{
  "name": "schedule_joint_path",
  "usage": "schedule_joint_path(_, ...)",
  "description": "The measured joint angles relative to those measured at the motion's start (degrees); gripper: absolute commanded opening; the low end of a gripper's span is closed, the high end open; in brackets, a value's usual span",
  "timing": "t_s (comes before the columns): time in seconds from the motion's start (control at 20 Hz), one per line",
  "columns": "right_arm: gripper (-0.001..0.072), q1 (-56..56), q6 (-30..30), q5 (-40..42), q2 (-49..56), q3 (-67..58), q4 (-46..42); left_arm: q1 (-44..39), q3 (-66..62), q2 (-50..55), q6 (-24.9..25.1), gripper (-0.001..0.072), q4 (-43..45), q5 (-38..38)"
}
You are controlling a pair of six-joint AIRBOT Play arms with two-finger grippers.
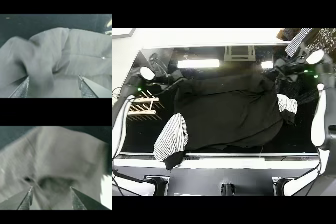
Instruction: Fold the clothes and pants, and hang the long-sleeved shirts on hangers.
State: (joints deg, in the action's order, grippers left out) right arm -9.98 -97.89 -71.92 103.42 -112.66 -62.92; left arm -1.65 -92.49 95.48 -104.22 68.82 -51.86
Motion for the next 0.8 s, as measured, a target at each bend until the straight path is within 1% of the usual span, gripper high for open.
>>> schedule_joint_path(0.15, 0.0574, -5.7, 3.0, -8.6, -7.3, 4.5, -2.1, 3.5, 4.0, -7.6, -0.6, 0.0720, 0.4, -7.1)
schedule_joint_path(0.2, 0.0641, -7.5, 3.3, -10.3, -10.4, 7.9, -2.5, 4.3, 7.0, -11.0, -0.8, 0.0720, 0.5, -8.7)
schedule_joint_path(0.25, 0.0661, -9.0, 3.8, -11.8, -14.1, 12.9, -2.7, 5.1, 11.2, -14.9, -0.8, 0.0720, 0.5, -9.9)
schedule_joint_path(0.35, 0.0670, -10.8, 3.7, -13.0, -21.7, 24.0, -2.7, 5.8, 20.6, -23.3, -1.0, 0.0720, -0.7, -11.3)
schedule_joint_path(0.45, 0.0673, -11.0, 3.0, -12.9, -29.6, 37.2, -2.1, 5.7, 30.5, -31.7, -1.4, 0.0720, -3.4, -12.2)
schedule_joint_path(0.55, 0.0687, -9.6, 2.0, -11.0, -36.2, 49.2, -0.7, 4.7, 39.4, -39.4, -2.9, 0.0720, -5.8, -12.2)
schedule_joint_path(0.65, 0.0696, -6.8, 0.7, -8.5, -40.5, 59.8, 0.9, 3.0, 46.6, -46.0, -5.1, 0.0720, -7.5, -12.3)
schedule_joint_path(0.8, 0.0696, -1.3, -1.8, -3.6, -43.4, 72.0, 3.0, -1.4, 54.3, -53.4, -9.5, 0.0720, -9.0, -12.5)
